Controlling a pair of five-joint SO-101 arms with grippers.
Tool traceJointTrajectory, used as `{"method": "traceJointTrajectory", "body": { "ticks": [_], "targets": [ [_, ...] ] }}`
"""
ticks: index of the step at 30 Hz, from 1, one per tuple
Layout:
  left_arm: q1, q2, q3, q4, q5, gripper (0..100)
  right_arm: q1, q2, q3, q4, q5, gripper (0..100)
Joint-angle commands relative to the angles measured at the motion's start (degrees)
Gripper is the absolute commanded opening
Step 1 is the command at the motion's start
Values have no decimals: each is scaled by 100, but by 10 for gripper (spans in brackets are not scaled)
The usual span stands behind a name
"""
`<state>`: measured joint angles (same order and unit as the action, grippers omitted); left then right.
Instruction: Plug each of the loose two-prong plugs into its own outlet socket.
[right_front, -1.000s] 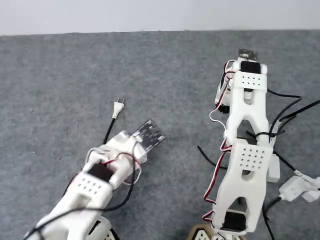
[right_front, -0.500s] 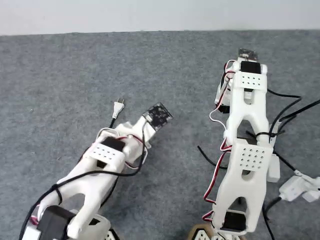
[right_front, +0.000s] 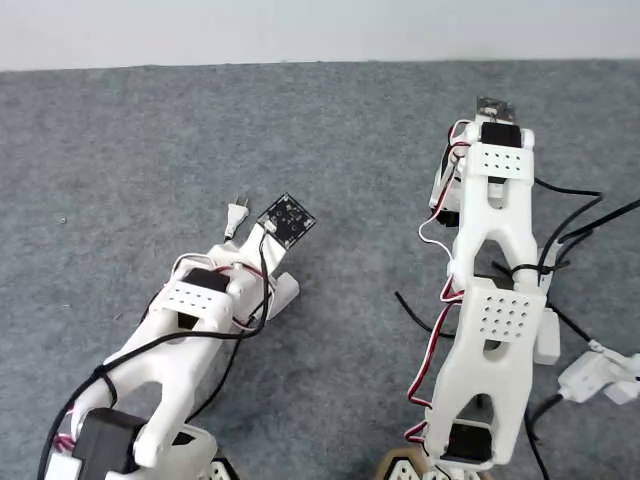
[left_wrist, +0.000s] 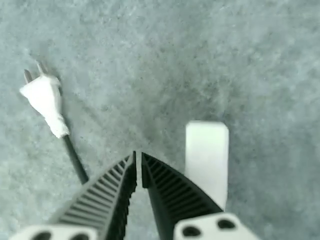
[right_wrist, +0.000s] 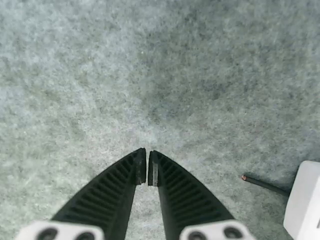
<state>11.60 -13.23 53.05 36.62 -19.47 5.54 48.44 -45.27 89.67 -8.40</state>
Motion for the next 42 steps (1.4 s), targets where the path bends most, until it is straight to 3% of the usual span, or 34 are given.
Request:
{"method": "traceJointTrajectory", "body": {
  "ticks": [1,11,16,27,35,42],
  "targets": [
    [-35,-457,-321,35,-44,13,-48,-92,-53,-75,62,9],
    [1319,-2919,945,1301,167,13,-48,-92,-53,-84,62,9],
    [1855,-2444,655,1802,862,13,-48,-92,-53,-84,53,9],
    [721,229,-690,1178,844,13,-48,-92,-53,-75,53,9],
    [440,686,-901,1178,835,13,-48,-92,-53,-75,53,9],
    [387,246,-884,1204,844,13,-48,-92,-53,-75,53,9]
  ]
}}
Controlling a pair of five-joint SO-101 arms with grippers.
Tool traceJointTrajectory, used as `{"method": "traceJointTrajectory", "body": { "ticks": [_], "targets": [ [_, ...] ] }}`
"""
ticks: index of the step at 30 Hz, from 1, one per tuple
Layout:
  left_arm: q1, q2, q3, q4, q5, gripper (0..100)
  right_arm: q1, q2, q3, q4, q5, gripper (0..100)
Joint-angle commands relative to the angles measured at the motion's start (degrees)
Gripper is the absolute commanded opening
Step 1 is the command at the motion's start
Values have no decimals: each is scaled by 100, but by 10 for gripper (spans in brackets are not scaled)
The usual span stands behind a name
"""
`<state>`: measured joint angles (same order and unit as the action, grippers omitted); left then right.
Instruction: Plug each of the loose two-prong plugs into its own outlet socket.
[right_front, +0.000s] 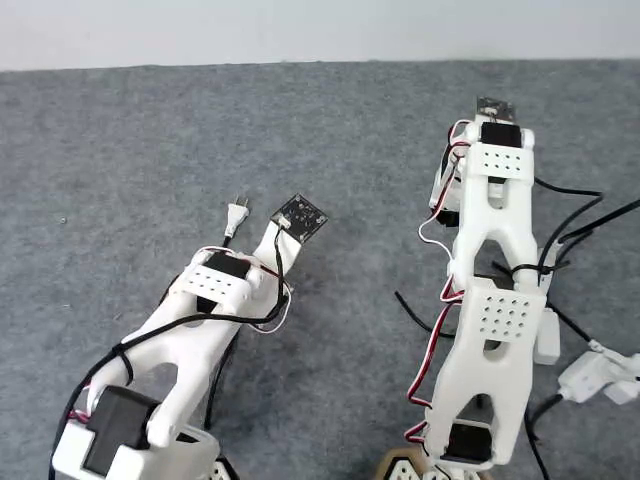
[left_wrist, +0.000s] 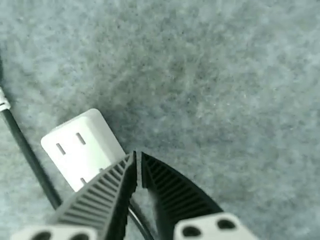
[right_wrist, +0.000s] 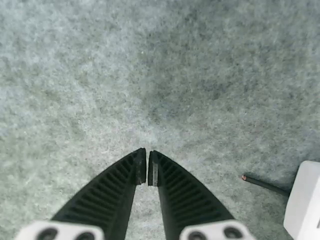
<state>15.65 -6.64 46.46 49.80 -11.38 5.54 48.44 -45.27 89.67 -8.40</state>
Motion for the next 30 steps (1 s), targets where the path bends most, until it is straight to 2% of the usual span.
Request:
{"method": "traceJointTrajectory", "body": {
  "ticks": [1,6,12,17,26,30],
  "targets": [
    [-18,-607,-215,-97,53,14,-48,-92,-53,-75,53,9],
    [-62,-1811,127,62,290,35,-48,-92,-53,-75,53,9],
    [-387,-2207,1042,-730,800,261,-48,-92,-53,-75,53,9],
    [-888,-2022,1077,-818,835,227,-48,-84,-53,-66,62,9],
    [-914,-448,286,-756,844,265,-57,-84,-53,-57,62,9],
    [-941,53,-224,-360,844,261,-57,-84,-53,-57,149,9]
  ]
}}
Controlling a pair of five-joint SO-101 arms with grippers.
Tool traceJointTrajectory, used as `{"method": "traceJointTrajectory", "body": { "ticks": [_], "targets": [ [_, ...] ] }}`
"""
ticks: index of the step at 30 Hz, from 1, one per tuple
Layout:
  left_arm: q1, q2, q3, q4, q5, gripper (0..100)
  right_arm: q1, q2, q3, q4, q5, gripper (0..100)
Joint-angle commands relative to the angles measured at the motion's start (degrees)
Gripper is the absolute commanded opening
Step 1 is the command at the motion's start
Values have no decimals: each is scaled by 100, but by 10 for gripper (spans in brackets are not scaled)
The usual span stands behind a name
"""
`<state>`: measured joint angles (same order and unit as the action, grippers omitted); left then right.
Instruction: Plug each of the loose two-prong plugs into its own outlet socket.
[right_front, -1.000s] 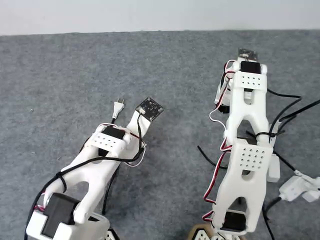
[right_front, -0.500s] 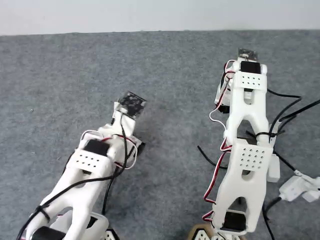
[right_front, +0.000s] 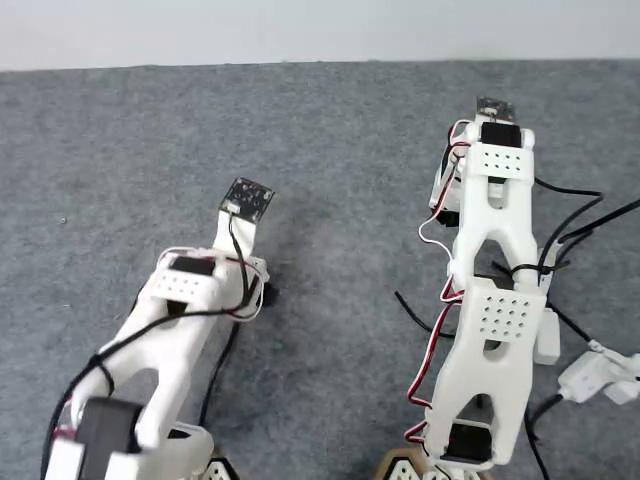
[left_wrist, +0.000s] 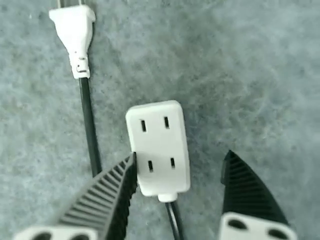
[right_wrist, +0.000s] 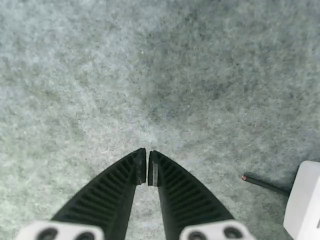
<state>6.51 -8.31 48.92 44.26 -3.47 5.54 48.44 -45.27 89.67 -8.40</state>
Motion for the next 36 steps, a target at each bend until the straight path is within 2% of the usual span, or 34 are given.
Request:
{"method": "traceJointTrajectory", "body": {
  "ticks": [1,11,13,19,24,29,31,36],
  "targets": [
    [-26,299,-532,193,62,250,-57,-84,-53,-57,167,9],
    [35,457,-664,220,62,11,-57,-84,-53,-48,211,9],
    [123,457,-664,352,88,14,-57,-84,-53,-57,211,9],
    [360,457,-673,651,888,13,-57,-84,-53,-57,211,9],
    [308,440,-989,791,879,15,-57,-84,-53,-75,211,9],
    [360,440,-1279,1029,316,20,-101,-84,-53,-75,220,9],
    [325,440,-1297,1029,255,58,-110,-75,-53,-75,220,9],
    [211,440,-1305,1002,237,231,-110,-75,-53,-75,220,9]
  ]
}}
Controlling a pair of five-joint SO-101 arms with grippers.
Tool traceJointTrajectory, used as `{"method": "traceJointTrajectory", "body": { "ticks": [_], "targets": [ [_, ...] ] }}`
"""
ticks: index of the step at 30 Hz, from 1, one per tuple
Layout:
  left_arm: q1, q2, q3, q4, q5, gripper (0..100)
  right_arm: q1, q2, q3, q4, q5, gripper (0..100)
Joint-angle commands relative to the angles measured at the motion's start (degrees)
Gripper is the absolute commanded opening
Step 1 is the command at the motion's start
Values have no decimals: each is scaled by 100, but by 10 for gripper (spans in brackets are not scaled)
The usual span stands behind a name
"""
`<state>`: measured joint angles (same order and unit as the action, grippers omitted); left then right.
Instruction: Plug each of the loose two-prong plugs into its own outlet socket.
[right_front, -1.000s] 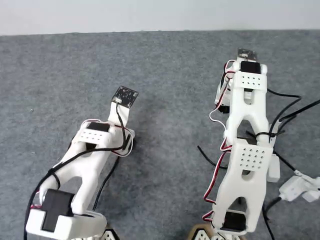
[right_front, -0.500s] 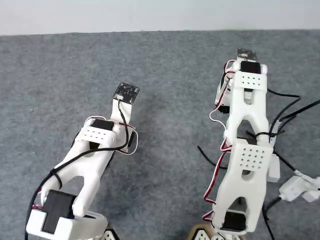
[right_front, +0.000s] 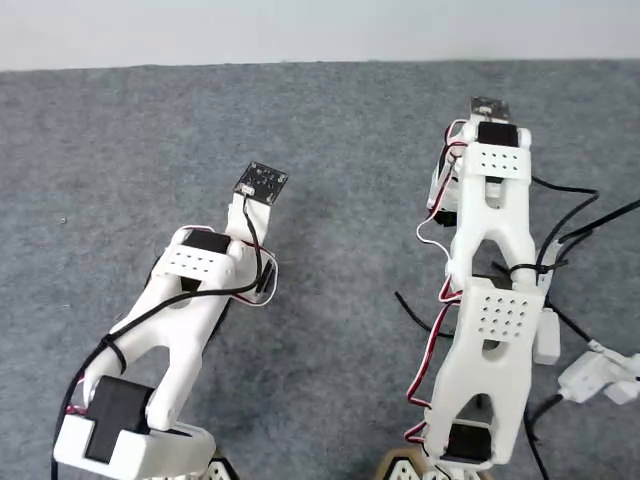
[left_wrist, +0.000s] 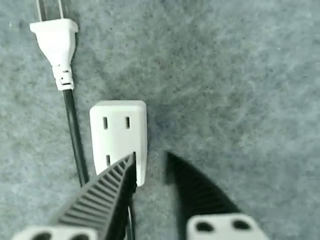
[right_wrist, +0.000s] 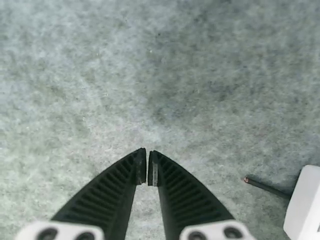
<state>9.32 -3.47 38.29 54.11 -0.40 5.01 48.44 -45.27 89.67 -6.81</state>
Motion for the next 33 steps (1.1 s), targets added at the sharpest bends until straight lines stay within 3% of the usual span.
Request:
{"method": "traceJointTrajectory", "body": {
  "ticks": [1,18,22,33],
  "targets": [
    [-70,-44,-233,-53,-114,253,-57,-75,-53,-75,62,9],
    [-695,290,-365,-334,-1222,263,-101,-75,-35,-75,185,9],
    [-774,642,-593,-484,-993,261,-110,-75,-35,-66,185,9],
    [-695,1143,-1068,79,-853,227,-110,-75,-35,-57,211,9]
  ]
}}
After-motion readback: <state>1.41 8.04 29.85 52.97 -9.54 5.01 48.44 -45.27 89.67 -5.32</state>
